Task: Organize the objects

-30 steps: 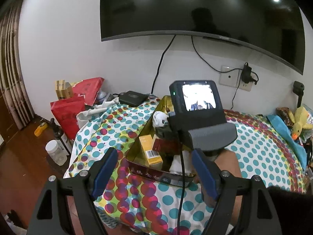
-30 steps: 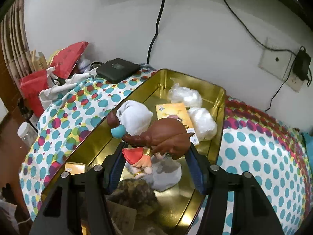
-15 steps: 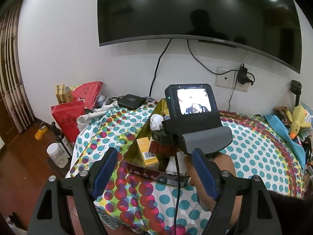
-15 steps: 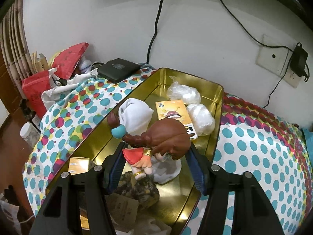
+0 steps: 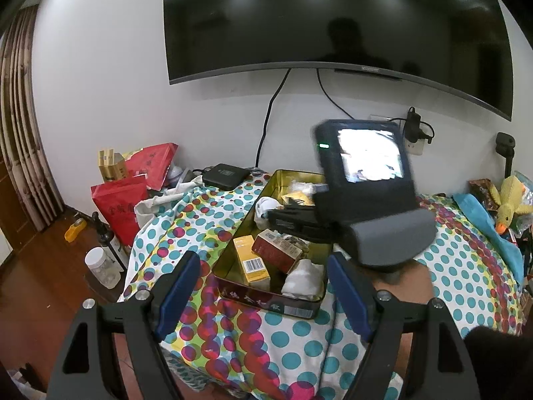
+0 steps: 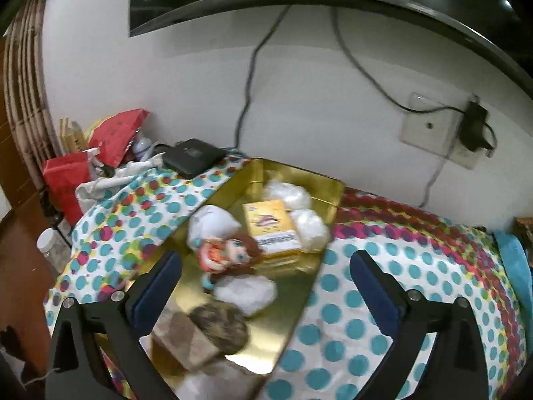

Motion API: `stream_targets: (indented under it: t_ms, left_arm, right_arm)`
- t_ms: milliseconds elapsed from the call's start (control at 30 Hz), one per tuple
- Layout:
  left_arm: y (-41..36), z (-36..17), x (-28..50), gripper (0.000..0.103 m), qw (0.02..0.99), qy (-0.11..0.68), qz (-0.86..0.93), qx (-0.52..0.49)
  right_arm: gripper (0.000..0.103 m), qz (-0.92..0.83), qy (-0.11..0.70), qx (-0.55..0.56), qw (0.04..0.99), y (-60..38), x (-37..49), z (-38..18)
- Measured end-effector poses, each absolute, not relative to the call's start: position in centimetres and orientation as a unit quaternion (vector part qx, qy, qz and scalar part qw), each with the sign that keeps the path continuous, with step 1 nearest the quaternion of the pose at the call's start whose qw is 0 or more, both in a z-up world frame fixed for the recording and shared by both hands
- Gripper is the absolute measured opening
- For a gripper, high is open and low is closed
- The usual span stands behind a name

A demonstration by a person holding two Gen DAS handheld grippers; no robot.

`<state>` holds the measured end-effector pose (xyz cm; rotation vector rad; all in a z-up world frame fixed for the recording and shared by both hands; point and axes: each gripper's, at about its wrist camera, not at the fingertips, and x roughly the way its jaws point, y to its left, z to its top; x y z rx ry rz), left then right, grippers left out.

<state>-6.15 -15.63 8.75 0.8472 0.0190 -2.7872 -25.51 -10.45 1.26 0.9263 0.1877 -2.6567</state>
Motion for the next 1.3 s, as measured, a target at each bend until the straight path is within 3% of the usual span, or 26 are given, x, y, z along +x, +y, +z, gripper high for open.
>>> stream_targets:
  t_ms: [600, 1300]
  left_arm:
    - [-14.8, 4.1, -5.5, 0.084, 0.127, -0.006, -0.944, 0.303]
    - [-11.3, 8.8, 0.5, 0.088, 0.123, -0.028, -0.96, 0.252]
  right_arm:
    - [0.103, -0.937, -0.038, 0.343, 0.06, 7.5, -22.0, -3.5]
    - [0.103, -0.937, 0.033, 0.336, 0.096, 8.1, -7.6, -5.1]
